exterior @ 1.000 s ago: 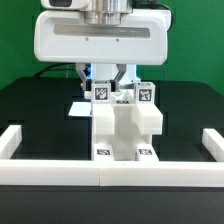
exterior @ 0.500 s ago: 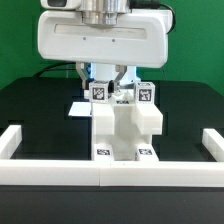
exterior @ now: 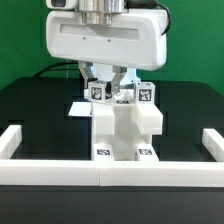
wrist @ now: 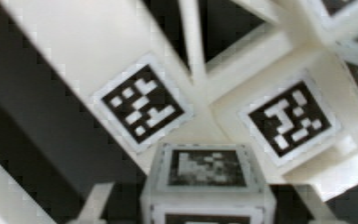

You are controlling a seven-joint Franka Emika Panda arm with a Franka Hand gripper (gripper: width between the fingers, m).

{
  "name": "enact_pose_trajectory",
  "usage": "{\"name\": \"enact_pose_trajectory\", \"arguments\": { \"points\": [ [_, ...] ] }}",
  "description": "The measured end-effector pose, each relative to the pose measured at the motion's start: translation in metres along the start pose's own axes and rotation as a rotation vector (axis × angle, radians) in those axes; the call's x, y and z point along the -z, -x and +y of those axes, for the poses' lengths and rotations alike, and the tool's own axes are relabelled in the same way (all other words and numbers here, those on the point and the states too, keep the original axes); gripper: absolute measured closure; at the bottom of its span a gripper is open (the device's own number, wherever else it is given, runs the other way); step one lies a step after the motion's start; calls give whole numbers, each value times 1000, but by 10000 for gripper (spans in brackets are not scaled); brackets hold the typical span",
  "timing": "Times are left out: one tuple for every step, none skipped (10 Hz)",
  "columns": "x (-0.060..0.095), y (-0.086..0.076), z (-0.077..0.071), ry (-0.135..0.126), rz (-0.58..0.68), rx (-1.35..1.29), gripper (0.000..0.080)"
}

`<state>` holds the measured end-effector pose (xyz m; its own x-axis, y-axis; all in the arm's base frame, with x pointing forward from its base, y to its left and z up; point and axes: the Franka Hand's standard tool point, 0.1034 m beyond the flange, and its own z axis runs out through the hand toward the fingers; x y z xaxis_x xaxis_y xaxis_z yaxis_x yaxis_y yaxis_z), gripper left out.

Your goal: Assemble chair

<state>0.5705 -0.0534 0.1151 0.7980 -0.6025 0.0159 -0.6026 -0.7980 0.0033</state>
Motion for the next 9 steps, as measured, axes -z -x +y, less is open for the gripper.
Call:
{"name": "enact_pose_trajectory", "arguments": {
  "points": [
    [0, 0, 0, 0, 0, -82, 512],
    [0, 0, -1, 0, 0, -141, 511],
    [0, 0, -1, -1, 0, -185, 511],
    [0, 1, -1, -1, 0, -265, 511],
    [0, 1, -1, -1, 0, -320, 511],
    [0, 1, -2, -1, -1, -381, 511],
    [0, 1, -2, -1, -1, -451, 511],
    [0, 2, -3, -1, -1, -501, 511],
    [0, 2, -3, -2, -2, -550, 511]
  ]
}}
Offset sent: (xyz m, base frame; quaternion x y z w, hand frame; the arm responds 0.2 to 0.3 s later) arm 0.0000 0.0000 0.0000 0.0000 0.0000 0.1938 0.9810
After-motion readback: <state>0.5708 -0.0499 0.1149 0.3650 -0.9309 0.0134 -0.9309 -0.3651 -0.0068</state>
